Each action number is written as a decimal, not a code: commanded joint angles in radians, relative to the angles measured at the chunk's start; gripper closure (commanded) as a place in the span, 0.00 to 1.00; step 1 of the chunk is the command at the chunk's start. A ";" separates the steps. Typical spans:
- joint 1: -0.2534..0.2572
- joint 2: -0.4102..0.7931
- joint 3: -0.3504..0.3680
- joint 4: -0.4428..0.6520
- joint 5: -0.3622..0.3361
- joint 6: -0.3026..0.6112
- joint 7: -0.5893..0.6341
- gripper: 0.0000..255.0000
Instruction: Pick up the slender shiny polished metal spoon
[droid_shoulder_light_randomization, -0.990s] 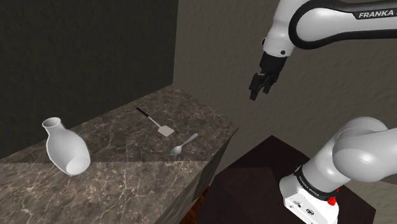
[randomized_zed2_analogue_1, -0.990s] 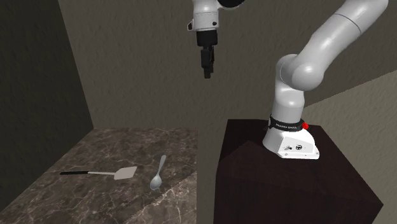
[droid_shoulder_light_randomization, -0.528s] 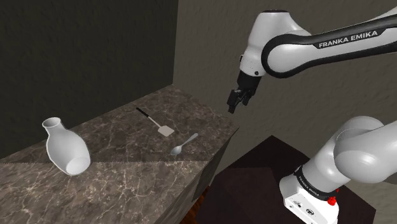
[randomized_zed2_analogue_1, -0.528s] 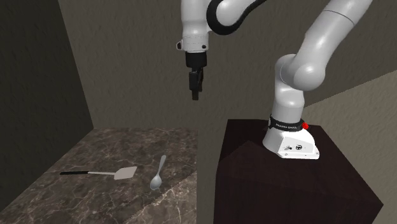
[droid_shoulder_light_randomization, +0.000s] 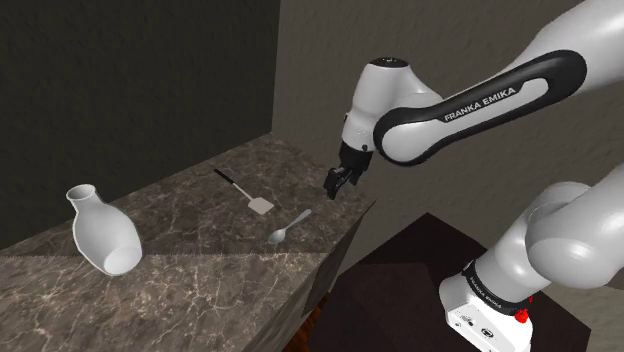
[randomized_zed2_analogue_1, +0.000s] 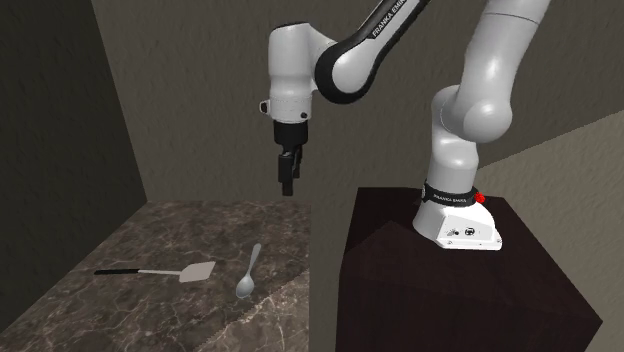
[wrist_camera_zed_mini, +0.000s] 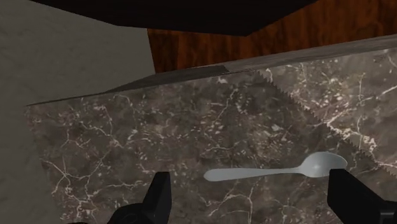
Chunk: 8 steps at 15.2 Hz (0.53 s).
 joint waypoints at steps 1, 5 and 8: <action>-0.001 0.090 0.029 0.031 -0.034 0.074 0.047 0.00; 0.000 0.258 0.066 0.093 -0.155 0.194 0.169 0.00; 0.025 0.385 0.061 0.158 -0.283 0.261 0.285 0.00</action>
